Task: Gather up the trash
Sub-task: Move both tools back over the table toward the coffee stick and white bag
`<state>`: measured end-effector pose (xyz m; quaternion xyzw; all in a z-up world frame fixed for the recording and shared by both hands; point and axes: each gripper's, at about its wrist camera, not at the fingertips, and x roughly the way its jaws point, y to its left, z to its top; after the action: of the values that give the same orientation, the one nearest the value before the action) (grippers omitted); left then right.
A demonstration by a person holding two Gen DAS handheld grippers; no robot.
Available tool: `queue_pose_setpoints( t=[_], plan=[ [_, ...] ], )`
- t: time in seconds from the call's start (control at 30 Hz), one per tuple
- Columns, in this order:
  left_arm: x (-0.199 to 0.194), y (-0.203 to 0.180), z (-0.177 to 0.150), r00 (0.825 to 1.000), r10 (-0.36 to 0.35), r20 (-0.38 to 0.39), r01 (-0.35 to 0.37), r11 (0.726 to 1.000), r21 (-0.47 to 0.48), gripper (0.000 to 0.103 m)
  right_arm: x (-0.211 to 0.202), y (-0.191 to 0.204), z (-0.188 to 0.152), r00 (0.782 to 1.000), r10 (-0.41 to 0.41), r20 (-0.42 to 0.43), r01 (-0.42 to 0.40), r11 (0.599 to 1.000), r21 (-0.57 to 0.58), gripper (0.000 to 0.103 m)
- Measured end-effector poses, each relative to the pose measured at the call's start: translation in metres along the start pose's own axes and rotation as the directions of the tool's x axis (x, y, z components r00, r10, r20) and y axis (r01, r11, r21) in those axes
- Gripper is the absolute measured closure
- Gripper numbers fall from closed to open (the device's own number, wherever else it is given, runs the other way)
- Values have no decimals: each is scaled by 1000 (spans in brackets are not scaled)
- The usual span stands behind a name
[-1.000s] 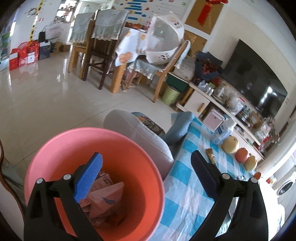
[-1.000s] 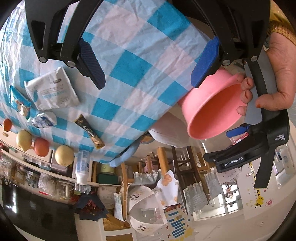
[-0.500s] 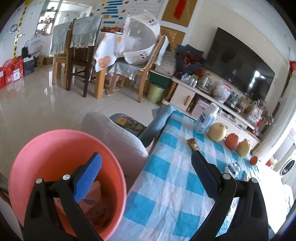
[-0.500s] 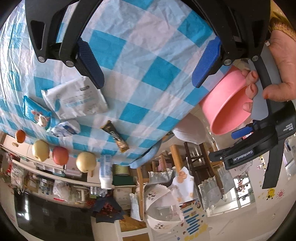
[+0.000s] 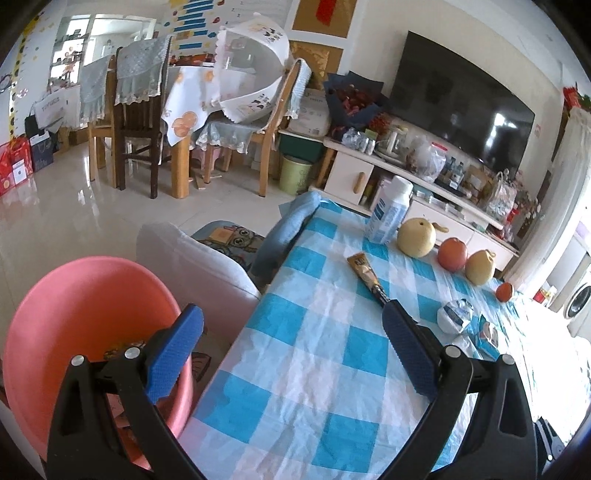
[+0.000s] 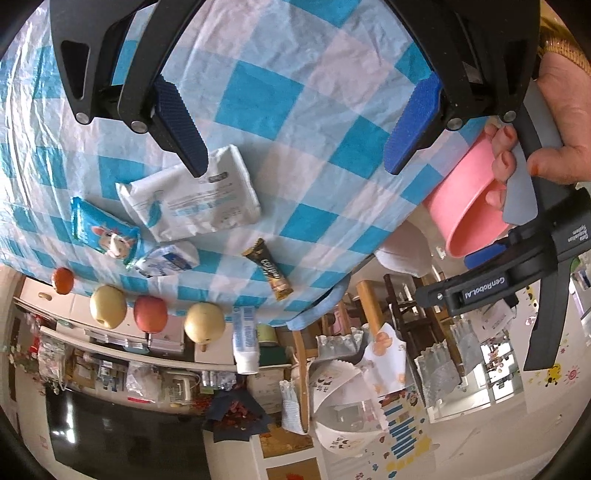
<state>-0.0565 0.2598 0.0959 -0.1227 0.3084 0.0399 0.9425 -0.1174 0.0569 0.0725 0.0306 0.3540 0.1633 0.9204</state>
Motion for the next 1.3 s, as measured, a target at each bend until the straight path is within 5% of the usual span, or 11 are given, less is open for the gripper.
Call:
queue_pose_setpoints(
  t=[1.3],
  plan=[
    [33,-135,-44,991,-89,-99,114,952,285,5,-19,-149,2,982,-188,1,185,967,177,8]
  ],
)
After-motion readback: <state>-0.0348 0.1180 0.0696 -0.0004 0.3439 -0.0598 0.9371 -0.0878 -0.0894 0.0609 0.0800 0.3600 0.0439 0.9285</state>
